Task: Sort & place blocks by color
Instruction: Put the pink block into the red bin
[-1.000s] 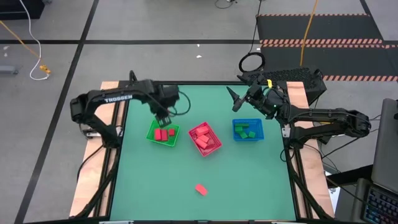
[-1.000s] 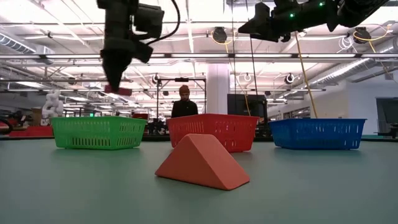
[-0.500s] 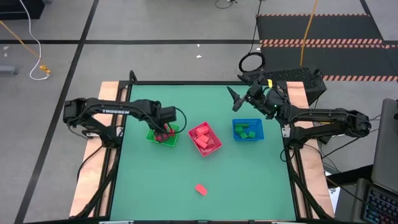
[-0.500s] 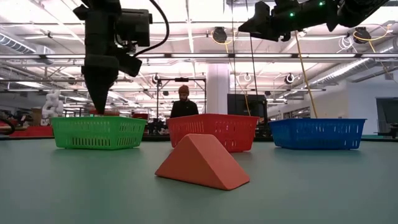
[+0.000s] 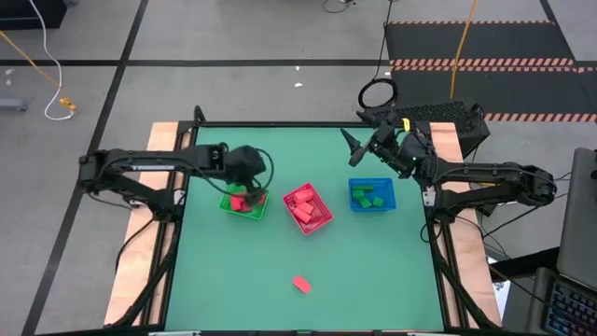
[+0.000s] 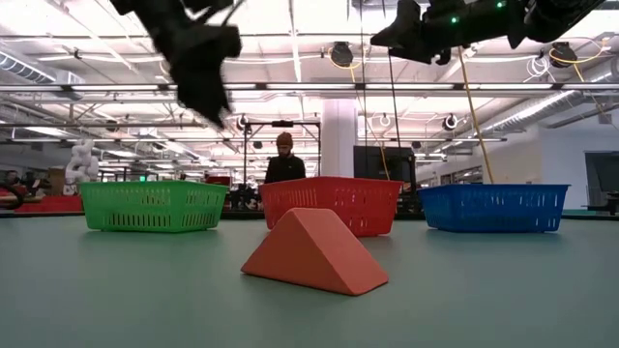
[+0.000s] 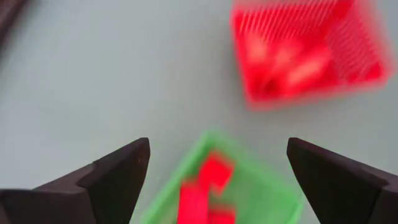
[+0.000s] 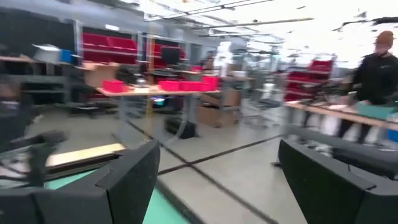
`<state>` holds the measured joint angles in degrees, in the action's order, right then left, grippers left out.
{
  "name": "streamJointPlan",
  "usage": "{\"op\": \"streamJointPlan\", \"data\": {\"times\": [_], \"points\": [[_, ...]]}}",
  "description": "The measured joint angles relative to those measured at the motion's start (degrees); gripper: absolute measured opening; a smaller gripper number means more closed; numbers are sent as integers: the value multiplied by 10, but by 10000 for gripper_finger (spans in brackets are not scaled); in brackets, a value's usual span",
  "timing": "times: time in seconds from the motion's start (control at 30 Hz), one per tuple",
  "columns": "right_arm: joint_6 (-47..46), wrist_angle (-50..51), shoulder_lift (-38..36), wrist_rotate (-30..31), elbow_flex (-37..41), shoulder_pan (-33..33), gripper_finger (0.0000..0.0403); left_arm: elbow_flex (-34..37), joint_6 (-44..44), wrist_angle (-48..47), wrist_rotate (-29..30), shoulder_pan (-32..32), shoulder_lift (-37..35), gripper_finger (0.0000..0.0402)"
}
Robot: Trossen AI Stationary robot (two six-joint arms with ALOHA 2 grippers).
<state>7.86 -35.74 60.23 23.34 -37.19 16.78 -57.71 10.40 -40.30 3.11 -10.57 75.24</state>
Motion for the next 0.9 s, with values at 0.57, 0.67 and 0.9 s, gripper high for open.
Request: {"op": "streamJointPlan", "data": {"times": [0.57, 0.67, 0.9], "points": [[-102, 15, 43, -161, 0, -64, 320, 58, -99, 226, 60, -49, -45, 316], [-102, 18, 69, -159, -11, -105, 320, 108, -89, 284, 60, -66, -59, 312], [-109, 113, 157, -78, -86, -225, 320, 201, -58, 421, 49, -78, -94, 310]]}}
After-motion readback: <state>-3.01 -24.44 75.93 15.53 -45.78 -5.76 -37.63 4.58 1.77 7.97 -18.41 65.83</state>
